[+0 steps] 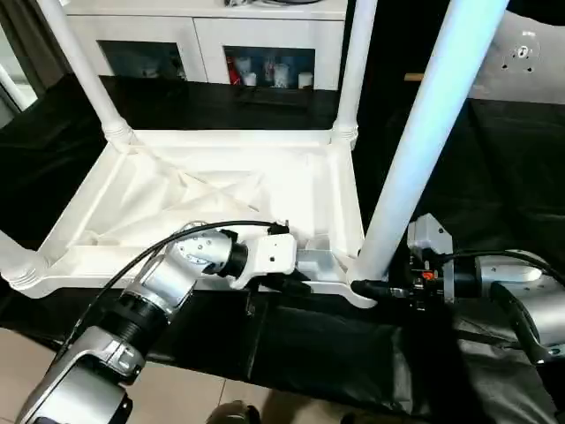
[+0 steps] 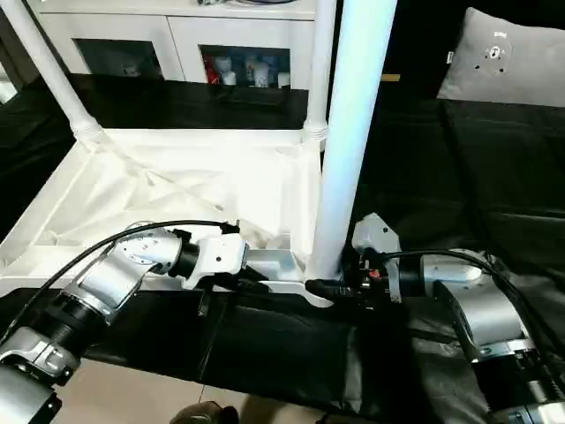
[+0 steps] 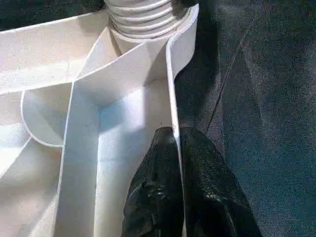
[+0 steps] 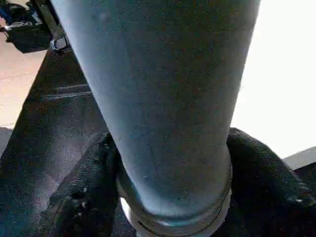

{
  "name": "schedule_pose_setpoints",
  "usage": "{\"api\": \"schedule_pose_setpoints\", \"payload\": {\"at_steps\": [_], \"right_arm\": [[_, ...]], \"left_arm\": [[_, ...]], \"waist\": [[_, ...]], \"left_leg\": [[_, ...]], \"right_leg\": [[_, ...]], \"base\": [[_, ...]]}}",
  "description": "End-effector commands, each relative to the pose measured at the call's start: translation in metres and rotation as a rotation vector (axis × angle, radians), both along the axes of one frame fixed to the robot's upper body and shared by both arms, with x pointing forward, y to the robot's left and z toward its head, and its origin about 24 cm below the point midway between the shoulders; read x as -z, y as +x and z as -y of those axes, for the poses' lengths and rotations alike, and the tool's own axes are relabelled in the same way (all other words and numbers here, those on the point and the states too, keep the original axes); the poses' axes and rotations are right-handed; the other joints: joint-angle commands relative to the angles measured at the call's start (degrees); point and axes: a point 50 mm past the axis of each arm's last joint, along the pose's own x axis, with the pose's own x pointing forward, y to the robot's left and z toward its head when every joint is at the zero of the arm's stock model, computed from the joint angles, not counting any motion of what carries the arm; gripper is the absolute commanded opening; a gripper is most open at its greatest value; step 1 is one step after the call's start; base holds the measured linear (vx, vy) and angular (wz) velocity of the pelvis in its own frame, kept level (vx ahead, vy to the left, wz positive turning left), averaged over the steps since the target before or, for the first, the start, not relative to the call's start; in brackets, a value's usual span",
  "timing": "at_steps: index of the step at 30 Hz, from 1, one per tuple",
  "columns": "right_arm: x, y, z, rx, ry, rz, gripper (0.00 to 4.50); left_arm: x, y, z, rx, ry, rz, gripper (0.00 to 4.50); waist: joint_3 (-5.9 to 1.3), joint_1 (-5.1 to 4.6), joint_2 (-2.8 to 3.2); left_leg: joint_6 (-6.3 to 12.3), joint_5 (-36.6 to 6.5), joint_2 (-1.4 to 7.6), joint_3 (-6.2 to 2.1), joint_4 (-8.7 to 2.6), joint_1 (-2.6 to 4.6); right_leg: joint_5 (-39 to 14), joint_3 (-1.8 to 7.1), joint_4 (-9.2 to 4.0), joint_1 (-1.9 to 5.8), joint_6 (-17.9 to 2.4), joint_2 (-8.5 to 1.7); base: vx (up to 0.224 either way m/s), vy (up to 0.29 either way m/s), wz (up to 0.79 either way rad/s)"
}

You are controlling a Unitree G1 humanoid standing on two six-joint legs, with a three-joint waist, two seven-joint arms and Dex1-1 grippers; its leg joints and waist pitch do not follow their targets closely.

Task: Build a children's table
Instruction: Rotate leg to tighten

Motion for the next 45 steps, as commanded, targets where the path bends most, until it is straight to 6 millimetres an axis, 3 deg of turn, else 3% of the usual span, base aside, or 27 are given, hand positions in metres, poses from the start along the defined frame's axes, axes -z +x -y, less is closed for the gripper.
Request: {"api": "schedule_pose_setpoints", "payload": {"at_steps": [1, 6, 8, 10, 11, 12, 14, 15, 16, 18, 19, 21, 26, 28, 31, 33, 34, 37, 38, 42, 45], "right_arm": [[0.000, 0.000, -0.003, -0.021, 0.014, -0.008, 2.75], [0.007, 0.002, -0.009, 0.081, 0.037, -0.084, 2.69], [0.012, 0.003, -0.016, 0.137, 0.048, -0.079, 2.68], [0.013, 0.005, -0.021, 0.181, 0.081, -0.076, 2.67], [0.013, 0.011, -0.030, 0.268, 0.123, -0.059, 2.67], [0.014, 0.017, -0.037, 0.351, 0.148, -0.051, 2.67], [0.015, 0.021, -0.046, 0.426, 0.164, -0.057, 2.67], [0.015, 0.021, -0.046, 0.426, 0.164, -0.057, 2.67], [0.018, 0.024, -0.054, 0.484, 0.180, -0.074, 2.67], [0.019, 0.026, -0.058, 0.531, 0.187, -0.079, 2.67], [0.020, 0.030, -0.062, 0.614, 0.191, -0.081, 2.67], [0.023, 0.034, -0.065, 0.687, 0.183, -0.080, 2.67], [0.027, 0.036, -0.069, 0.786, 0.173, -0.064, 2.67], [0.027, 0.036, -0.071, 0.801, 0.183, -0.066, 3.23], [0.023, 0.036, -0.068, 0.818, 0.216, -0.041, 3.57], [0.022, 0.037, -0.067, 0.818, 0.223, -0.029, 3.57], [0.020, 0.037, -0.064, 0.817, 0.232, -0.020, 3.86], [0.013, 0.035, -0.055, 0.776, 0.253, 0.042, 3.95], [0.011, 0.034, -0.052, 0.757, 0.256, 0.054, 4.20], [0.005, 0.025, -0.031, 0.631, 0.192, 0.111, 4.36], [0.004, 0.021, -0.019, 0.564, 0.132, 0.141, 4.43]], "left_arm": [[0.001, -0.002, 0.003, 0.044, 0.028, 0.006, 0.00], [0.003, -0.004, 0.004, 0.021, 0.003, -0.006, 0.00], [0.004, -0.004, 0.007, -0.022, -0.018, -0.018, 0.00], [0.005, -0.004, 0.010, -0.059, -0.027, -0.019, 0.00], [0.006, -0.003, 0.016, -0.130, -0.061, -0.029, 0.00], [0.006, -0.003, 0.023, -0.190, -0.086, -0.046, 0.00], [0.007, -0.004, 0.033, -0.237, -0.102, -0.051, 0.00], [0.007, -0.004, 0.033, -0.237, -0.102, -0.051, 0.00], [0.007, -0.004, 0.047, -0.299, -0.127, -0.043, 0.00], [0.007, -0.003, 0.056, -0.331, -0.140, -0.035, 0.00], [0.005, -0.002, 0.072, -0.389, -0.172, -0.031, 0.00], [0.001, -0.001, 0.086, -0.447, -0.209, -0.027, 0.00], [-0.005, -0.001, 0.107, -0.492, -0.236, -0.010, 0.00], [-0.006, -0.003, 0.109, -0.487, -0.226, 0.001, 0.00], [-0.003, -0.002, 0.101, -0.495, -0.202, 0.012, 0.00], [-0.003, -0.001, 0.099, -0.498, -0.197, 0.015, 0.00], [-0.003, 0.000, 0.096, -0.505, -0.193, 0.017, 0.00], [-0.002, 0.005, 0.086, -0.517, -0.183, 0.021, 0.00], [-0.002, 0.006, 0.083, -0.506, -0.180, 0.026, 0.00], [0.000, 0.006, 0.067, -0.402, -0.152, 0.057, 0.00], [0.004, 0.005, 0.058, -0.339, -0.127, 0.064, 0.00]], "waist": [[-3.93, -0.12, -1.21], [-3.75, -0.22, -1.27], [-3.52, -0.39, -1.24], [-2.98, -1.06, -1.39], [-2.99, -1.21, -1.15], [-2.67, -1.87, -1.21], [-2.83, -2.26, -1.64], [-2.76, -2.49, -1.51], [-2.72, -3.21, -1.37], [-2.98, -3.38, -1.43], [-3.20, -3.72, -1.50], [-3.25, -3.79, -1.52], [-3.54, -3.60, -1.41], [-3.70, -3.42, -1.17], [-3.67, -3.47, -1.47], [-3.73, -3.44, -1.25], [-3.66, -3.47, -1.29], [-3.72, -3.36, -1.37], [-3.72, -3.36, -1.37], [-3.92, -2.85, -1.31], [-4.15, -2.73, -1.18]], "left_leg": [[7.38, -4.63, 3.88, -1.08, -3.49, 0.42], [7.06, -4.99, 3.79, -1.08, -3.61, 0.36], [5.84, -7.11, 3.78, -1.07, -3.85, 0.42], [3.37, -11.71, 3.60, -1.22, -4.43, 0.62], [2.83, -12.27, 3.65, -1.25, -4.50, 0.75], [1.74, -13.43, 3.56, -1.38, -4.80, 0.55], [0.66, -13.82, 3.39, -1.58, -4.91, 0.77], [0.57, -13.65, 3.39, -1.60, -4.96, 0.68], [0.56, -13.91, 3.36, -1.60, -5.06, 0.53], [0.75, -13.22, 3.31, -1.60, -4.89, 0.82], [1.12, -11.54, 3.24, -1.53, -4.82, 0.41], [1.58, -11.01, 3.18, -1.28, -4.59, 0.69], [3.74, -8.40, 2.93, -1.17, -4.29, 0.34], [4.40, -7.30, 2.93, -1.26, -4.29, 0.22], [4.75, -7.55, 3.03, -1.26, -4.39, 0.10], [4.58, -7.71, 3.11, -1.31, -4.40, 0.23], [4.60, -7.83, 3.09, -1.31, -4.45, 0.14], [5.07, -7.75, 3.12, -1.23, -4.33, 0.12], [5.07, -7.75, 3.12, -1.23, -4.33, 0.12], [7.13, -5.33, 3.02, -1.20, -3.93, -0.12], [7.55, -4.33, 3.08, -1.20, -3.66, -0.10]], "right_leg": [[-5.44, 2.35, -3.20, 3.08, -16.10, -4.35], [-6.96, 2.33, -3.39, 3.05, -15.79, -4.25], [-10.34, 2.39, -3.75, 2.99, -15.21, -4.39], [-18.12, 2.43, -4.55, 2.94, -13.42, -4.42], [-19.44, 2.55, -4.56, 2.85, -13.10, -4.49], [-22.60, 2.48, -4.93, 2.79, -12.11, -4.43], [-25.44, 2.50, -5.21, 2.70, -10.33, -4.44], [-25.14, 2.59, -5.13, 2.63, -10.35, -4.37], [-24.71, 2.58, -5.17, 2.64, -10.04, -4.21], [-23.17, 2.55, -5.40, 2.55, -10.35, -4.27], [-19.75, 2.58, -5.03, 2.87, -10.93, -4.12], [-17.55, 2.57, -5.25, 2.63, -11.67, -4.08], [-15.98, 2.54, -5.31, 2.89, -11.11, -4.11], [-14.50, 2.44, -5.07, 3.03, -11.09, -4.05], [-14.24, 2.40, -5.08, 3.04, -11.16, -4.12], [-14.25, 2.38, -5.05, 2.98, -11.25, -4.10], [-14.01, 2.37, -5.03, 3.00, -11.32, -4.08], [-13.29, 2.42, -4.99, 3.06, -11.43, -4.20], [-13.29, 2.42, -4.99, 3.06, -11.43, -4.20], [-8.16, 2.36, -4.42, 3.33, -12.10, -4.14], [-6.49, 2.18, -4.21, 3.39, -13.20, -4.16]], "base": [[0.000, 0.000, 0.00], [0.000, 0.000, 0.00], [0.000, 0.000, 0.00], [0.000, 0.000, 0.00], [0.000, 0.000, 0.00], [-0.052, -0.004, -0.05], [0.000, 0.000, 0.00], [0.000, 0.000, 0.00], [0.000, 0.000, 0.00], [0.000, 0.000, 0.00], [0.000, 0.000, 0.00], [0.000, 0.000, 0.00], [0.000, 0.000, 0.00], [0.000, 0.000, 0.00], [0.000, 0.000, 0.00], [0.000, 0.000, 0.00], [0.000, 0.000, 0.00], [0.000, 0.000, 0.00], [0.000, 0.000, 0.00], [0.000, 0.000, 0.00], [0.000, 0.000, 0.00]]}}
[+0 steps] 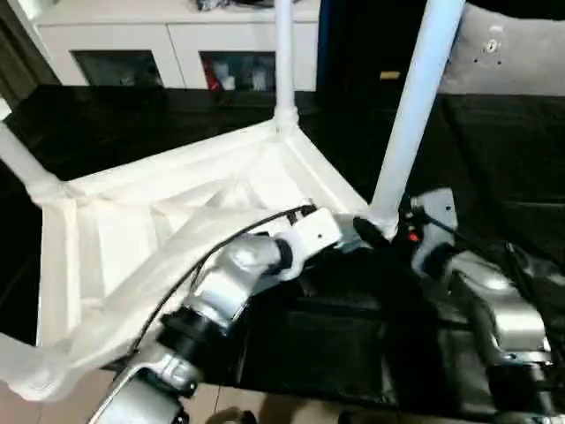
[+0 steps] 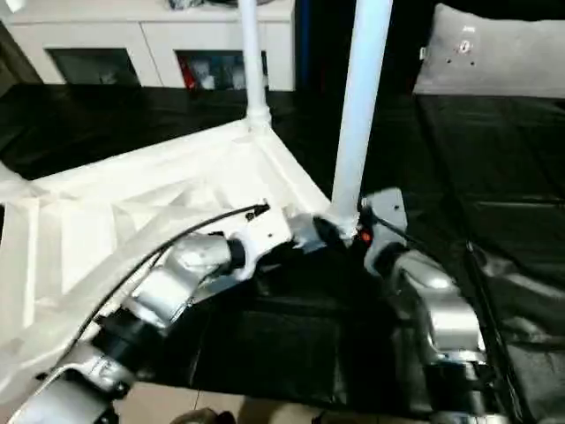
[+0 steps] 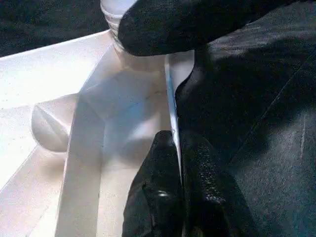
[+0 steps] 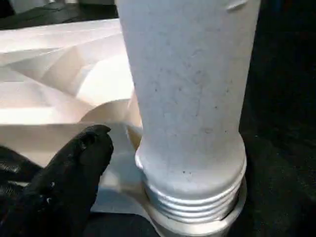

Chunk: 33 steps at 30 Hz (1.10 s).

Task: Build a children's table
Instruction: Rotate leg to tighten

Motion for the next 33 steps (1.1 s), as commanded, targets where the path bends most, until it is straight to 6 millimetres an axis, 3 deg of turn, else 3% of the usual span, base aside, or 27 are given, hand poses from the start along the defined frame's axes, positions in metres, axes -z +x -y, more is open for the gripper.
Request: {"api": "schedule_pose_setpoints", "payload": {"at_steps": [1, 5, 9, 12, 17, 22, 24, 26, 33], "right_arm": [[-0.009, -0.005, -0.002, -0.153, -0.049, 0.042, 4.43], [-0.016, -0.008, 0.011, -0.241, -0.099, 0.049, 4.43], [-0.021, -0.020, 0.018, -0.483, -0.170, 0.039, 4.43], [-0.022, -0.023, 0.018, -0.540, -0.166, 0.026, 4.43], [-0.020, -0.031, 0.014, -0.691, -0.178, -0.025, 4.43], [-0.016, -0.031, 0.011, -0.737, -0.167, -0.043, 4.02], [-0.014, -0.030, 0.008, -0.754, -0.163, -0.045, 3.65], [-0.013, -0.031, 0.007, -0.765, -0.156, -0.047, 3.62], [-0.013, -0.035, 0.006, -0.795, -0.121, -0.063, 3.08]], "left_arm": [[0.001, -0.005, -0.004, 0.130, 0.031, 0.021, 0.00], [0.002, -0.006, -0.019, 0.206, 0.071, -0.004, 0.00], [0.003, -0.008, -0.040, 0.358, 0.158, -0.025, 0.00], [0.004, -0.009, -0.044, 0.392, 0.178, -0.030, 0.00], [0.004, -0.013, -0.050, 0.489, 0.195, -0.063, 0.00], [0.005, -0.016, -0.051, 0.542, 0.201, -0.072, 0.00], [0.006, -0.018, -0.051, 0.566, 0.203, -0.074, 0.00], [0.007, -0.019, -0.051, 0.568, 0.206, -0.076, 0.00], [0.009, -0.019, -0.053, 0.577, 0.211, -0.085, 0.00]], "waist": [[-3.74, 0.48, -1.31], [-3.68, 0.52, -1.38], [-3.81, 1.22, -1.34], [-3.86, 1.91, -1.30], [-4.04, 2.19, -1.38], [-3.96, 2.45, -1.51], [-3.82, 2.59, -1.48], [-3.79, 2.66, -1.53], [-4.05, 3.01, -1.55]], "left_leg": [[7.99, -4.64, 3.10, -1.22, -3.24, -0.07], [8.01, -5.94, 3.32, -1.16, -3.33, 0.10], [8.65, -5.34, 3.70, -1.15, -3.17, 0.24], [9.10, -4.89, 3.82, -1.02, -3.05, 0.32], [9.19, -4.14, 3.87, -1.12, -2.89, 0.13], [9.13, -4.76, 3.95, -1.05, -2.84, 0.18], [8.14, -6.22, 3.95, -1.03, -3.00, 0.26], [7.51, -6.67, 3.99, -1.04, -3.07, 0.32], [7.90, -4.75, 3.91, -1.04, -2.84, 0.21]], "right_leg": [[-6.22, 2.28, -3.88, 3.37, -13.35, -4.18], [-7.85, 2.21, -3.93, 3.31, -13.89, -4.23], [-5.57, 2.23, -3.41, 3.24, -14.79, -4.25], [-5.01, 2.23, -3.21, 3.15, -15.31, -4.36], [-3.89, 2.10, -2.81, 3.32, -16.09, -4.44], [-5.22, 2.17, -2.91, 3.13, -16.26, -4.51], [-8.19, 2.22, -3.21, 3.03, -15.67, -4.55], [-9.00, 2.24, -3.29, 2.98, -15.41, -4.49], [-6.02, 2.23, -2.87, 3.06, -15.35, -4.44]], "base": [[0.000, 0.000, 0.00], [0.000, 0.000, 0.00], [0.000, 0.000, 0.00], [0.000, 0.000, 0.00], [0.000, 0.000, 0.00], [0.000, 0.000, 0.00], [0.000, 0.000, 0.00], [0.000, 0.000, 0.00], [0.000, 0.000, 0.00]]}}
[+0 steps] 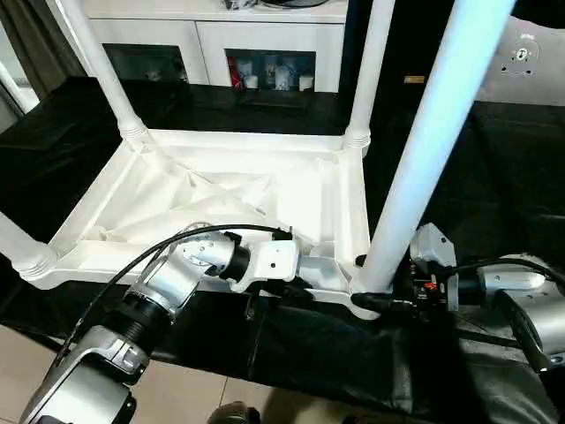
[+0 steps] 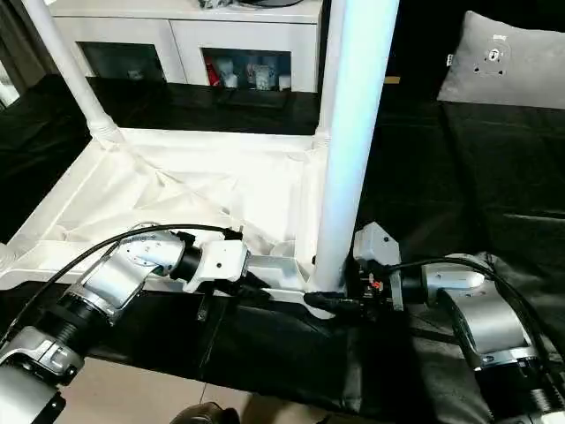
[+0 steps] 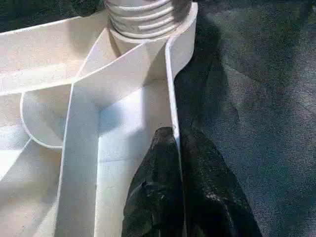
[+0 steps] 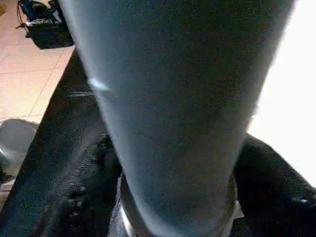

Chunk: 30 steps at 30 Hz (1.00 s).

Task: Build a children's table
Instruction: Rotate leg to tighten

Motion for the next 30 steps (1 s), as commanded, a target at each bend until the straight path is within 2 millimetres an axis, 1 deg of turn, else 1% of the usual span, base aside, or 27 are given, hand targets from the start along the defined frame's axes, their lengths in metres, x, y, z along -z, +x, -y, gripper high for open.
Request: {"api": "schedule_pose_setpoints", "payload": {"at_steps": [1, 7, 8, 9, 10, 11, 12, 13, 14, 15, 16, 17, 18, 19, 20, 21, 22, 24, 25, 26, 27, 28, 29, 30], "right_arm": [[-0.001, -0.002, -0.002, -0.035, 0.009, -0.005, 2.86], [0.002, -0.005, -0.005, -0.029, 0.042, -0.027, 2.67], [0.003, -0.006, -0.008, -0.018, 0.054, -0.034, 2.67], [0.004, -0.007, -0.010, -0.010, 0.062, -0.038, 2.66], [0.007, -0.004, -0.013, 0.041, 0.070, -0.051, 2.66], [0.008, -0.003, -0.015, 0.069, 0.073, -0.051, 2.65], [0.011, 0.001, -0.018, 0.120, 0.079, -0.063, 2.65], [0.015, 0.005, -0.022, 0.189, 0.073, -0.074, 2.65], [0.016, 0.007, -0.023, 0.211, 0.070, -0.077, 2.65], [0.017, 0.011, -0.030, 0.263, 0.090, -0.066, 2.65], [0.017, 0.015, -0.036, 0.304, 0.104, -0.065, 2.65], [0.018, 0.016, -0.039, 0.321, 0.111, -0.066, 2.65], [0.018, 0.019, -0.042, 0.354, 0.109, -0.068, 2.65], [0.021, 0.026, -0.046, 0.455, 0.115, -0.074, 2.65], [0.022, 0.031, -0.049, 0.529, 0.116, -0.082, 2.65], [0.024, 0.037, -0.052, 0.611, 0.124, -0.092, 2.65], [0.026, 0.041, -0.054, 0.660, 0.128, -0.100, 2.65], [0.029, 0.046, -0.056, 0.749, 0.129, -0.114, 2.64], [0.030, 0.047, -0.057, 0.774, 0.125, -0.118, 2.64], [0.032, 0.048, -0.060, 0.802, 0.112, -0.123, 2.64], [0.034, 0.048, -0.062, 0.821, 0.099, -0.124, 2.64], [0.035, 0.048, -0.063, 0.823, 0.096, -0.123, 2.64], [0.035, 0.048, -0.063, 0.823, 0.096, -0.123, 2.64], [0.035, 0.048, -0.063, 0.823, 0.096, -0.123, 2.64]], "left_arm": [[0.010, -0.005, -0.002, 0.056, 0.074, -0.027, 0.00], [0.011, -0.007, -0.003, 0.019, 0.040, -0.090, 0.00], [0.012, -0.007, -0.002, -0.014, 0.030, -0.098, 0.00], [0.012, -0.006, -0.002, -0.036, 0.023, -0.103, 0.00], [0.013, -0.005, 0.000, -0.090, 0.004, -0.100, 0.00], [0.012, -0.004, 0.002, -0.121, -0.010, -0.103, 0.00], [0.011, -0.003, 0.005, -0.166, -0.037, -0.109, 0.00], [0.010, -0.001, 0.010, -0.236, -0.065, -0.106, 0.00], [0.009, 0.000, 0.012, -0.260, -0.074, -0.105, 0.00], [0.008, 0.002, 0.018, -0.316, -0.105, -0.113, 0.00], [0.006, 0.003, 0.022, -0.359, -0.127, -0.124, 0.00], [0.006, 0.004, 0.025, -0.389, -0.141, -0.132, 0.00], [0.005, 0.005, 0.029, -0.428, -0.154, -0.134, 0.00], [0.004, 0.007, 0.038, -0.483, -0.174, -0.133, 0.00], [0.003, 0.008, 0.044, -0.521, -0.185, -0.134, 0.00], [0.000, 0.009, 0.055, -0.568, -0.199, -0.122, 0.00], [-0.001, 0.010, 0.062, -0.599, -0.207, -0.114, 0.00], [-0.006, 0.010, 0.076, -0.640, -0.232, -0.098, 0.00], [-0.007, 0.009, 0.080, -0.649, -0.237, -0.095, 0.00], [-0.009, 0.009, 0.086, -0.658, -0.242, -0.082, 0.00], [-0.011, 0.006, 0.095, -0.652, -0.247, -0.064, 0.00], [-0.012, 0.006, 0.097, -0.649, -0.248, -0.059, 0.00], [-0.012, 0.006, 0.097, -0.649, -0.248, -0.059, 0.00], [-0.012, 0.006, 0.097, -0.649, -0.248, -0.059, 0.00]], "waist": [[-4.03, -0.06, -1.44], [-4.01, 0.00, -1.47], [-3.91, -0.05, -1.32], [-3.84, -0.14, -1.42], [-3.77, -0.19, -1.22], [-3.68, -0.28, -1.29], [-3.38, -0.43, -1.35], [-3.03, -0.72, -1.30], [-3.03, -0.72, -1.30], [-2.61, -1.35, -1.67], [-2.58, -1.73, -1.52], [-2.58, -2.05, -1.60], [-2.59, -2.19, -1.56], [-2.62, -2.74, -1.64], [-2.58, -3.16, -1.73], [-2.64, -3.50, -1.67], [-2.59, -3.92, -1.66], [-2.68, -4.08, -1.67], [-2.76, -4.08, -1.63], [-2.80, -4.06, -1.48], [-2.88, -4.06, -1.52], [-2.94, -3.91, -1.59], [-3.00, -3.81, -1.63], [-2.98, -3.70, -1.58]], "left_leg": [[7.77, -4.61, 3.77, -1.05, -3.57, 0.48], [7.82, -4.65, 3.74, -1.01, -3.56, 0.48], [7.69, -4.80, 3.78, -1.01, -3.63, 0.46], [7.62, -5.29, 3.74, -1.03, -3.68, 0.40], [7.32, -5.65, 3.78, -1.05, -3.75, 0.46], [7.14, -5.85, 3.84, -1.07, -3.86, 0.49], [6.34, -7.35, 3.71, -1.05, -4.07, 0.49], [4.92, -10.04, 3.63, -1.08, -4.44, 0.67], [4.92, -10.04, 3.63, -1.08, -4.44, 0.67], [2.90, -12.90, 3.38, -1.27, -4.80, 0.88], [1.91, -13.55, 3.31, -1.51, -5.02, 0.93], [1.60, -13.85, 3.27, -1.55, -5.12, 0.78], [1.46, -14.11, 3.26, -1.64, -5.18, 0.77], [1.28, -13.95, 3.16, -1.62, -5.20, 0.95], [1.39, -13.93, 3.08, -1.49, -5.17, 0.92], [1.32, -13.56, 2.99, -1.62, -5.15, 0.71], [1.13, -13.61, 2.97, -1.64, -5.18, 0.74], [1.32, -13.74, 2.93, -1.48, -5.01, 1.02], [2.02, -12.63, 2.76, -1.40, -4.96, 0.70], [2.17, -12.29, 2.87, -1.44, -4.95, 0.67], [2.69, -11.73, 2.82, -1.35, -4.85, 0.69], [3.28, -11.06, 2.73, -1.25, -4.74, 0.62], [3.53, -10.75, 2.71, -1.20, -4.71, 0.70], [4.00, -10.13, 2.71, -1.20, -4.74, 0.55]], "right_leg": [[-5.88, 2.42, -3.21, 3.05, -15.40, -4.39], [-6.68, 2.34, -3.29, 3.06, -15.51, -4.36], [-6.60, 2.35, -3.29, 3.05, -15.56, -4.31], [-7.15, 2.34, -3.40, 3.11, -15.56, -4.36], [-7.89, 2.33, -3.45, 2.99, -15.53, -4.31], [-8.28, 2.33, -3.53, 2.98, -15.61, -4.34], [-10.92, 2.32, -3.89, 2.93, -15.09, -4.30], [-15.39, 2.31, -4.31, 2.89, -14.27, -4.29], [-15.39, 2.31, -4.31, 2.89, -14.27, -4.29], [-22.69, 2.35, -5.05, 2.93, -11.91, -4.50], [-25.34, 2.30, -5.31, 2.84, -10.83, -4.51], [-25.88, 2.28, -5.35, 3.01, -10.29, -4.48], [-26.21, 2.25, -5.38, 3.00, -9.95, -4.46], [-25.74, 2.33, -5.53, 2.77, -9.62, -4.32], [-25.29, 2.38, -5.62, 2.61, -9.90, -4.21], [-24.92, 2.26, -5.63, 2.80, -9.99, -4.30], [-24.65, 2.20, -5.73, 2.73, -9.98, -4.19], [-24.07, 2.33, -5.93, 2.50, -10.03, -4.17], [-22.35, 2.40, -5.91, 2.75, -10.05, -4.12], [-21.37, 2.46, -5.76, 2.76, -10.23, -4.16], [-19.60, 2.46, -5.75, 2.72, -10.53, -4.03], [-18.54, 2.49, -5.75, 2.79, -10.62, -4.04], [-18.26, 2.51, -5.75, 2.79, -10.66, -4.07], [-17.74, 2.50, -5.66, 2.89, -10.79, -4.11]], "base": [[0.000, 0.000, 0.00], [0.000, 0.000, 0.00], [0.000, 0.000, 0.00], [0.000, 0.000, 0.00], [0.000, 0.000, 0.00], [0.000, 0.000, 0.00], [0.000, 0.000, 0.00], [0.000, 0.000, 0.00], [0.000, 0.000, 0.00], [0.000, 0.000, 0.00], [0.000, 0.000, 0.00], [0.000, 0.000, 0.00], [0.000, 0.000, 0.00], [0.000, 0.000, 0.00], [0.000, 0.000, 0.00], [0.000, 0.000, 0.00], [0.000, 0.000, 0.00], [0.000, 0.000, 0.00], [0.000, 0.000, 0.00], [0.000, 0.000, 0.00], [0.000, 0.000, 0.00], [0.000, 0.000, 0.00], [0.000, 0.000, 0.00], [0.000, 0.000, 0.00]]}}
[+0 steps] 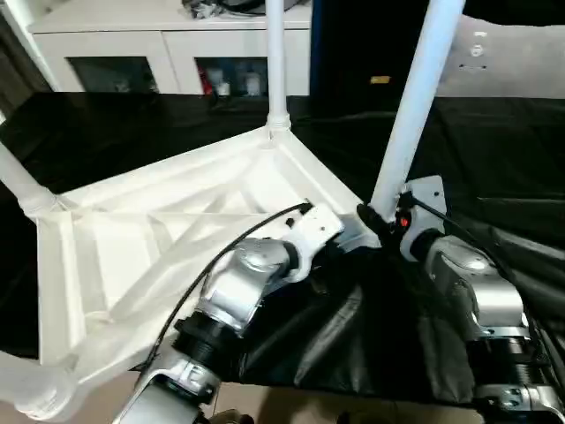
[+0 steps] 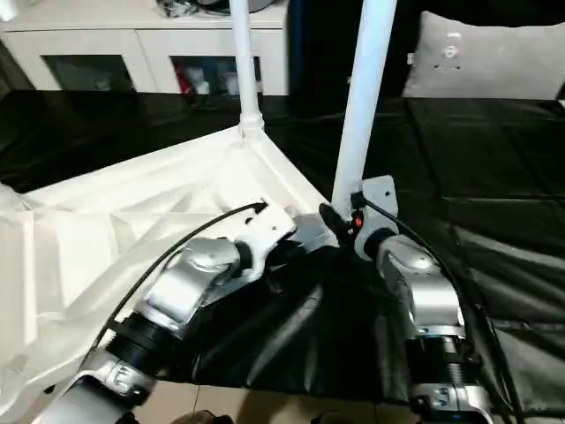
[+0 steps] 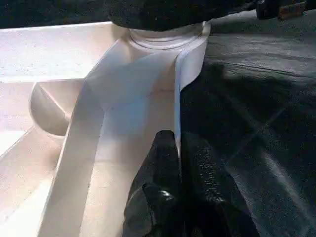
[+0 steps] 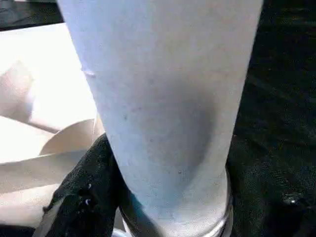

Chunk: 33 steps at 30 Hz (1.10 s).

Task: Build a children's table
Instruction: Rotate leg to tighten

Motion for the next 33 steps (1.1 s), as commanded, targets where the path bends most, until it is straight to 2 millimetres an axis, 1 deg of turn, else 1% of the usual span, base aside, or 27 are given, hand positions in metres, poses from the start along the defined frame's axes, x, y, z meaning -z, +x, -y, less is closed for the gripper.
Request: {"api": "schedule_pose_setpoints", "payload": {"at_steps": [1, 5, 6, 7, 8, 9, 10, 11, 12, 13, 15, 16, 17, 18, 19, 21, 23, 24, 25, 26, 27, 28, 29, 31, 32, 33], "right_arm": [[0.025, -0.011, -0.037, -0.143, 0.054, -0.129, 2.64], [0.025, -0.011, -0.037, -0.143, 0.054, -0.129, 2.64], [0.026, -0.011, -0.038, -0.141, 0.050, -0.128, 2.99], [0.022, -0.012, -0.033, -0.141, 0.099, -0.099, 3.20], [0.020, -0.011, -0.030, -0.140, 0.118, -0.081, 3.36], [0.018, -0.011, -0.029, -0.140, 0.123, -0.071, 3.43], [0.014, -0.012, -0.025, -0.158, 0.129, -0.043, 3.52], [0.011, -0.012, -0.021, -0.177, 0.120, -0.025, 3.62], [0.008, -0.014, -0.013, -0.194, 0.103, -0.008, 3.71], [0.006, -0.016, -0.006, -0.209, 0.089, 0.002, 3.81], [0.002, -0.019, 0.006, -0.233, 0.065, 0.017, 3.98], [0.002, -0.019, 0.006, -0.234, 0.064, 0.017, 3.98], [0.001, -0.020, 0.010, -0.242, 0.055, 0.021, 4.16], [-0.001, -0.021, 0.014, -0.258, 0.047, 0.028, 4.16], [-0.004, -0.024, 0.022, -0.287, 0.024, 0.037, 4.28], [-0.007, -0.029, 0.032, -0.334, -0.006, 0.034, 4.37], [-0.011, -0.032, 0.040, -0.386, -0.046, 0.037, 4.45], [-0.011, -0.033, 0.042, -0.400, -0.054, 0.037, 4.45], [-0.013, -0.035, 0.044, -0.427, -0.068, 0.036, 4.45], [-0.015, -0.036, 0.048, -0.460, -0.086, 0.035, 4.45], [-0.018, -0.037, 0.052, -0.499, -0.126, 0.047, 4.45], [-0.020, -0.037, 0.053, -0.513, -0.147, 0.056, 4.45], [-0.022, -0.038, 0.054, -0.544, -0.170, 0.058, 4.45], [-0.023, -0.042, 0.051, -0.627, -0.191, 0.058, 4.45], [-0.024, -0.044, 0.050, -0.658, -0.189, 0.054, 4.45], [-0.024, -0.046, 0.049, -0.697, -0.186, 0.047, 4.45]], "left_arm": [[-0.016, -0.005, 0.025, 0.064, -0.050, 0.066, 0.00], [-0.016, -0.005, 0.025, 0.064, -0.050, 0.066, 0.00], [-0.017, -0.006, 0.028, 0.068, -0.049, 0.074, 0.00], [-0.015, -0.003, 0.020, 0.074, -0.023, 0.104, 0.00], [-0.014, -0.001, 0.015, 0.072, -0.010, 0.112, 0.00], [-0.014, 0.000, 0.013, 0.069, -0.004, 0.113, 0.00], [-0.013, 0.002, 0.008, 0.068, 0.009, 0.113, 0.00], [-0.012, 0.003, 0.004, 0.064, 0.024, 0.107, 0.00], [-0.011, 0.005, -0.002, 0.061, 0.045, 0.105, 0.00], [-0.010, 0.006, -0.005, 0.071, 0.050, 0.108, 0.00], [-0.010, 0.007, -0.011, 0.093, 0.058, 0.106, 0.00], [-0.010, 0.007, -0.011, 0.094, 0.058, 0.106, 0.00], [-0.010, 0.007, -0.013, 0.101, 0.061, 0.104, 0.00], [-0.010, 0.007, -0.015, 0.127, 0.064, 0.112, 0.00], [-0.009, 0.006, -0.021, 0.169, 0.077, 0.118, 0.00], [-0.008, 0.006, -0.030, 0.237, 0.099, 0.127, 0.00], [-0.006, 0.005, -0.039, 0.294, 0.129, 0.123, 0.00], [-0.006, 0.004, -0.041, 0.314, 0.134, 0.123, 0.00], [-0.005, 0.002, -0.044, 0.346, 0.141, 0.118, 0.00], [-0.005, 0.000, -0.049, 0.392, 0.155, 0.110, 0.00], [-0.003, -0.003, -0.056, 0.457, 0.181, 0.099, 0.00], [-0.003, -0.004, -0.059, 0.486, 0.195, 0.094, 0.00], [-0.002, -0.005, -0.064, 0.522, 0.211, 0.085, 0.00], [-0.003, -0.007, -0.068, 0.559, 0.216, 0.075, 0.00], [-0.003, -0.007, -0.069, 0.574, 0.216, 0.071, 0.00], [-0.003, -0.008, -0.070, 0.596, 0.216, 0.067, 0.00]], "waist": [[-2.98, 0.40, -1.47], [-2.83, 0.40, -1.39], [-2.78, 0.39, -1.41], [-2.71, 0.42, -1.37], [-2.77, 0.50, -1.34], [-2.80, 0.44, -1.33], [-2.73, 0.46, -1.38], [-2.75, 0.40, -1.51], [-2.77, 0.48, -1.49], [-2.86, 0.55, -1.58], [-2.96, 0.58, -1.40], [-3.07, 0.65, -1.46], [-3.19, 0.63, -1.46], [-3.25, 0.64, -1.39], [-3.29, 0.74, -1.37], [-3.31, 0.99, -1.29], [-3.45, 1.41, -1.18], [-3.49, 1.45, -1.27], [-3.54, 1.48, -1.15], [-3.58, 1.47, -1.16], [-3.74, 1.65, -1.07], [-3.85, 1.73, -1.13], [-3.85, 1.79, -1.08], [-3.95, 1.95, -1.24], [-3.90, 2.04, -1.23], [-3.89, 2.30, -1.09]], "left_leg": [[4.71, -9.35, 2.89, -1.35, -4.47, -0.26], [4.70, -10.29, 3.00, -1.37, -4.61, -0.13], [4.61, -10.68, 2.99, -1.36, -4.66, -0.12], [4.18, -12.01, 3.08, -1.43, -4.77, 0.00], [4.09, -12.06, 3.10, -1.50, -4.78, 0.02], [4.03, -12.13, 3.14, -1.52, -4.87, -0.13], [4.04, -12.84, 3.13, -1.48, -4.91, -0.04], [4.05, -12.72, 3.13, -1.47, -4.91, -0.11], [4.28, -12.16, 3.11, -1.44, -4.86, -0.18], [4.70, -11.22, 3.10, -1.45, -4.75, -0.23], [5.40, -9.76, 3.15, -1.37, -4.57, -0.36], [5.67, -9.09, 3.10, -1.35, -4.45, -0.39], [6.27, -7.80, 3.11, -1.32, -4.30, -0.49], [6.74, -6.98, 3.12, -1.29, -4.20, -0.49], [7.25, -7.07, 3.10, -1.28, -4.11, -0.47], [7.64, -7.28, 3.18, -1.22, -4.03, -0.45], [7.87, -6.85, 3.34, -1.23, -3.95, -0.26], [7.91, -6.54, 3.38, -1.22, -3.92, -0.25], [8.14, -5.59, 3.52, -1.25, -3.86, -0.38], [8.20, -5.44, 3.55, -1.21, -3.85, -0.32], [8.38, -5.08, 3.61, -1.31, -3.72, -0.37], [8.58, -4.68, 3.71, -1.29, -3.68, -0.32], [8.88, -4.37, 3.78, -1.26, -3.60, -0.37], [9.16, -3.97, 3.83, -1.15, -3.48, -0.31], [9.22, -4.09, 3.78, -1.12, -3.45, -0.31], [9.22, -4.47, 3.87, -1.02, -3.43, -0.23]], "right_leg": [[-16.81, 2.33, -5.06, 2.56, -10.97, -4.03], [-18.07, 2.27, -5.22, 2.42, -10.76, -4.04], [-18.70, 2.27, -5.30, 2.39, -10.61, -4.03], [-20.76, 2.32, -5.55, 2.26, -10.03, -4.12], [-20.69, 2.35, -5.52, 2.28, -9.89, -4.19], [-19.87, 2.37, -5.37, 2.34, -9.87, -4.16], [-20.12, 2.34, -5.46, 2.23, -9.88, -4.11], [-19.96, 2.37, -5.43, 2.33, -9.82, -4.14], [-19.28, 2.40, -5.38, 2.43, -9.90, -4.15], [-18.12, 2.40, -5.28, 2.57, -10.16, -4.17], [-15.54, 2.40, -5.01, 2.58, -10.95, -4.19], [-14.63, 2.35, -4.97, 2.63, -11.04, -4.17], [-12.70, 2.31, -4.70, 2.67, -11.72, -4.19], [-11.01, 2.21, -4.56, 2.65, -12.57, -4.14], [-10.60, 2.13, -4.60, 2.68, -12.89, -4.14], [-10.56, 2.11, -4.51, 2.77, -12.85, -4.18], [-9.89, 2.01, -4.46, 2.65, -13.05, -4.21], [-9.27, 1.98, -4.33, 2.65, -13.26, -4.17], [-7.14, 1.88, -3.91, 2.71, -13.96, -4.19], [-6.89, 1.86, -3.87, 2.66, -14.22, -4.16], [-6.28, 1.78, -3.68, 2.82, -14.56, -4.31], [-5.65, 1.79, -3.58, 2.76, -14.73, -4.30], [-4.45, 1.76, -3.31, 2.69, -15.18, -4.29], [-3.48, 1.75, -3.11, 2.79, -15.89, -4.34], [-3.77, 1.73, -3.12, 2.80, -15.99, -4.33], [-4.36, 1.78, -3.12, 2.73, -16.07, -4.33]], "base": [[0.000, 0.000, 0.00], [0.000, 0.000, 0.00], [0.000, 0.000, 0.00], [0.000, 0.000, 0.00], [0.000, 0.000, 0.00], [0.000, 0.000, 0.00], [0.000, 0.000, 0.00], [0.000, 0.000, 0.00], [0.000, 0.000, 0.00], [0.000, 0.000, 0.00], [0.000, 0.000, 0.00], [0.000, 0.000, 0.00], [0.000, 0.000, 0.00], [0.000, 0.000, 0.00], [0.000, 0.000, 0.00], [0.000, 0.000, 0.00], [0.000, 0.000, 0.00], [0.000, 0.000, 0.00], [0.000, 0.000, 0.00], [0.000, 0.000, 0.00], [0.000, 0.000, 0.00], [0.000, 0.000, 0.00], [0.000, 0.000, 0.00], [0.000, 0.000, 0.00], [0.000, 0.000, 0.00], [0.000, 0.000, 0.00]]}}
